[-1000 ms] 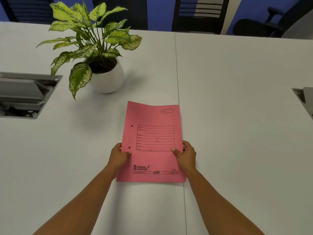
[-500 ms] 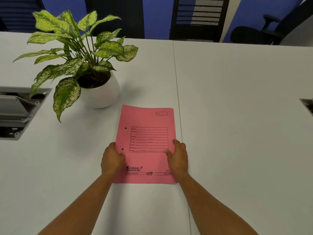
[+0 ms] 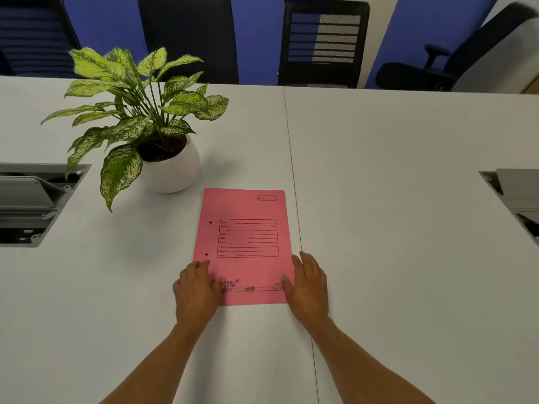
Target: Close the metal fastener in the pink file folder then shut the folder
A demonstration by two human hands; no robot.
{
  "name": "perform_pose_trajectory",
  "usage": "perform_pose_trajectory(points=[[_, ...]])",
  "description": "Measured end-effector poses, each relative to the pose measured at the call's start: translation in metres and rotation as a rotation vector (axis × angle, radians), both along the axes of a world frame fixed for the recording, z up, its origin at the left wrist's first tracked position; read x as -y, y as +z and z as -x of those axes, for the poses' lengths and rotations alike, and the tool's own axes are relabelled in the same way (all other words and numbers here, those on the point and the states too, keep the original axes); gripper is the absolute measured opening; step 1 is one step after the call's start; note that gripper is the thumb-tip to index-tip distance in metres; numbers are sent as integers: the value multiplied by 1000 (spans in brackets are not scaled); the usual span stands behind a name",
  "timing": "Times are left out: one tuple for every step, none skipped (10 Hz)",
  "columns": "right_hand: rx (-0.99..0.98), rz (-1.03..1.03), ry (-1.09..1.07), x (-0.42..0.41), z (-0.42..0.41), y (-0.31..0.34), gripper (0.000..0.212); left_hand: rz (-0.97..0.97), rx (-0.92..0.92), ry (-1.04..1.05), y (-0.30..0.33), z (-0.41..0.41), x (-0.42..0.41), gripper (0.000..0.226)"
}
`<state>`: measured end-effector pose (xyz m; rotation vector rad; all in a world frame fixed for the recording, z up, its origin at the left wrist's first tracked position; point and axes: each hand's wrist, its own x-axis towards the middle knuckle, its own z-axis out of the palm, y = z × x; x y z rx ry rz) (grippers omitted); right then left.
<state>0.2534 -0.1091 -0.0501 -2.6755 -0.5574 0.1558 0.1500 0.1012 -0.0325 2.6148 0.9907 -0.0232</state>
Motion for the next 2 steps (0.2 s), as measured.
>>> perform_pose_trajectory(points=[[29,-25,48,20,24,2,60,20,49,-111,5,20,25,50],[28,13,97,37,51,6,63,15,103,-167,5,43,47,52]])
